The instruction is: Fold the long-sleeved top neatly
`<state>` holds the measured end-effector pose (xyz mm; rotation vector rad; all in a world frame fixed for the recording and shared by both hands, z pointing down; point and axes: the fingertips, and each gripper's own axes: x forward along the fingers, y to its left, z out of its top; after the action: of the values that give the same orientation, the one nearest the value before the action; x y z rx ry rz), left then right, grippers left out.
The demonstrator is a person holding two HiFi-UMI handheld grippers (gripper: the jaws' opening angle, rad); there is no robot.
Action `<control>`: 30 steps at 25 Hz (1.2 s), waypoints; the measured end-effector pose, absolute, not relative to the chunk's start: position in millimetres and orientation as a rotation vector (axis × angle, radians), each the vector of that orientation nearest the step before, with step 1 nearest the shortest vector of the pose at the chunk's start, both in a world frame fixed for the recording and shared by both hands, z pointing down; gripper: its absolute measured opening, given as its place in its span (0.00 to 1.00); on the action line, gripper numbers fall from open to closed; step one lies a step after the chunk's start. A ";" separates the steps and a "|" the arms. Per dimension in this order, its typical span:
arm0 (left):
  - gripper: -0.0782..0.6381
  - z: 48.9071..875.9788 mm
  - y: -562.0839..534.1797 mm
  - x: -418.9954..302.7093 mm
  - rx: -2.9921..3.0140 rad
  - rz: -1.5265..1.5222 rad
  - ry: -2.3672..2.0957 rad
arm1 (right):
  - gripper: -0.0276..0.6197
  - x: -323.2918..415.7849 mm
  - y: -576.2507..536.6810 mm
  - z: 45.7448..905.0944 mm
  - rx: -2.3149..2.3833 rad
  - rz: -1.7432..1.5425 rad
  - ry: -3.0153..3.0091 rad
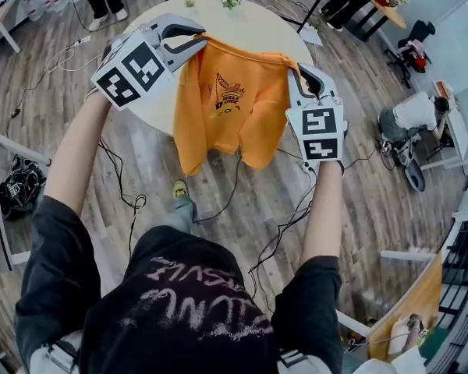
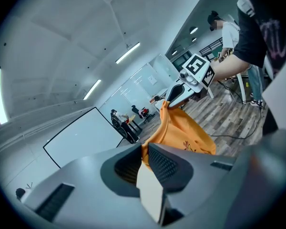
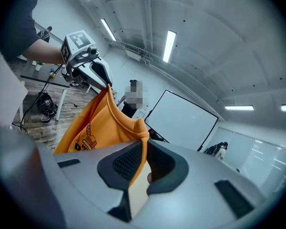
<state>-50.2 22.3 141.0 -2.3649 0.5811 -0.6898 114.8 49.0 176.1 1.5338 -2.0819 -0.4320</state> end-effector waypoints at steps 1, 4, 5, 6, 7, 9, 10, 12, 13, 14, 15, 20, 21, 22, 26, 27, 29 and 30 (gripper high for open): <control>0.18 143.9 7.3 -49.8 -2.368 -0.692 0.586 | 0.10 115.7 34.1 179.8 1.530 -0.425 -2.082; 0.18 155.0 -36.2 -46.7 -2.380 -0.702 0.593 | 0.10 119.2 -7.2 193.7 1.525 -0.402 -2.078; 0.18 160.8 -49.7 -45.2 -2.387 -0.710 0.588 | 0.10 120.9 -20.0 199.7 1.524 -0.391 -2.075; 0.18 167.1 -63.2 -43.8 -2.395 -0.719 0.579 | 0.10 122.6 -33.4 205.6 1.525 -0.378 -2.071; 0.18 173.2 -77.2 -42.7 -2.403 -0.727 0.568 | 0.10 124.0 -47.8 210.9 1.527 -0.362 -2.067; 0.18 183.9 -107.4 -41.9 -2.423 -0.743 0.544 | 0.10 124.9 -79.0 219.9 1.533 -0.325 -2.055; 0.18 188.8 -122.7 -42.0 -2.433 -0.751 0.534 | 0.10 124.6 -93.9 224.0 1.536 -0.308 -2.049; 0.18 198.9 -149.4 -41.5 -2.450 -0.770 0.515 | 0.10 124.6 -117.5 233.0 1.541 -0.281 -2.038; 0.18 204.2 -159.7 -39.9 -2.458 -0.779 0.505 | 0.10 125.9 -125.9 238.0 1.544 -0.269 -2.032; 0.18 209.6 -168.2 -37.4 -2.466 -0.785 0.495 | 0.10 128.3 -132.9 243.0 1.546 -0.256 -2.027; 0.18 215.1 -175.5 -34.4 -2.474 -0.791 0.485 | 0.10 131.3 -139.4 248.0 1.546 -0.242 -2.023; 0.18 237.9 -217.6 -20.3 -2.516 -0.822 0.469 | 0.10 146.1 -177.8 267.0 1.544 -0.180 -2.012; 0.18 242.8 -226.3 -16.8 -2.523 -0.828 0.470 | 0.10 149.6 -186.1 271.6 1.545 -0.167 -2.010; 0.18 248.9 -234.9 -13.7 -2.532 -0.838 0.471 | 0.10 153.0 -194.5 277.4 1.543 -0.153 -2.009; 0.18 278.3 -276.7 -2.5 -2.554 -0.900 0.500 | 0.10 164.8 -236.2 308.9 1.517 -0.080 -2.023; 0.18 286.8 -287.3 1.2 -2.555 -0.917 0.508 | 0.10 167.7 -246.9 318.5 1.505 -0.063 -2.025; 0.18 306.7 -306.8 10.1 -2.566 -0.952 0.524 | 0.10 176.7 -268.0 338.0 1.480 -0.029 -2.029; 0.18 317.3 -316.7 14.3 -2.575 -0.972 0.533 | 0.10 181.8 -279.1 347.1 1.471 -0.010 -2.033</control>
<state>14.3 -316.7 317.3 -2.5745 0.5330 -0.9718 181.8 -279.1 347.1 1.4715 -2.0332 -0.0098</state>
